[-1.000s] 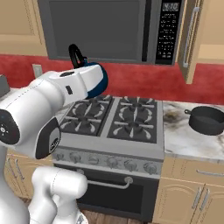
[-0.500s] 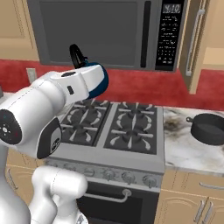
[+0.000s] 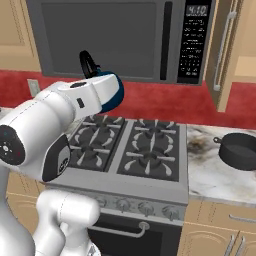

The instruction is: Pick the kettle from the cabinet and place it on a stove burner. Then pick the pot from the counter and place it on another stove burner. Finally, turn both burners on.

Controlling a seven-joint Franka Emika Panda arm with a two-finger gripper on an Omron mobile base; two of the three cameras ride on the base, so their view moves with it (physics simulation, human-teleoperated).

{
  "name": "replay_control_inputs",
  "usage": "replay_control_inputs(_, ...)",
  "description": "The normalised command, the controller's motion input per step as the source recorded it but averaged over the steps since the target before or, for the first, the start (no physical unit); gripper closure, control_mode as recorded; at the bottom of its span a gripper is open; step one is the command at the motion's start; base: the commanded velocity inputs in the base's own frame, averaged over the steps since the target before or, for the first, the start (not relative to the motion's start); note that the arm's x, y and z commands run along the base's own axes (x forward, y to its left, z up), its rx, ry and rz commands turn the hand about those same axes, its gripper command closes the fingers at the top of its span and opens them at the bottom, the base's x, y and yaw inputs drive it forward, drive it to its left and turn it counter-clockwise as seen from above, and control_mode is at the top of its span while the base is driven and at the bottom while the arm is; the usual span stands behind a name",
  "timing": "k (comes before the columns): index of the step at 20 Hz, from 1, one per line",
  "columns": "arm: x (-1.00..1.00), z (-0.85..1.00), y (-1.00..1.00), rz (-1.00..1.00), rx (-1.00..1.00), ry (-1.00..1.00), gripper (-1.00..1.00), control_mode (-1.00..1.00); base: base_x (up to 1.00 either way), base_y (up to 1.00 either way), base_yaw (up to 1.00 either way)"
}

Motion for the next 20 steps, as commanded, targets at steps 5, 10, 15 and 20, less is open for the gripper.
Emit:
replay_control_inputs(5,0.0,0.0,0.0,0.0,0.0,0.0,1.0,1.0,0.33,0.0,0.0)
replay_control_inputs(10,0.0,0.0,0.0,0.0,0.0,0.0,1.0,1.0,0.42,0.0,0.0)
replay_control_inputs(15,0.0,0.0,0.0,0.0,0.0,0.0,1.0,1.0,0.42,0.0,0.0)
replay_control_inputs(20,0.0,0.0,0.0,0.0,0.0,0.0,1.0,1.0,0.41,0.0,0.0)
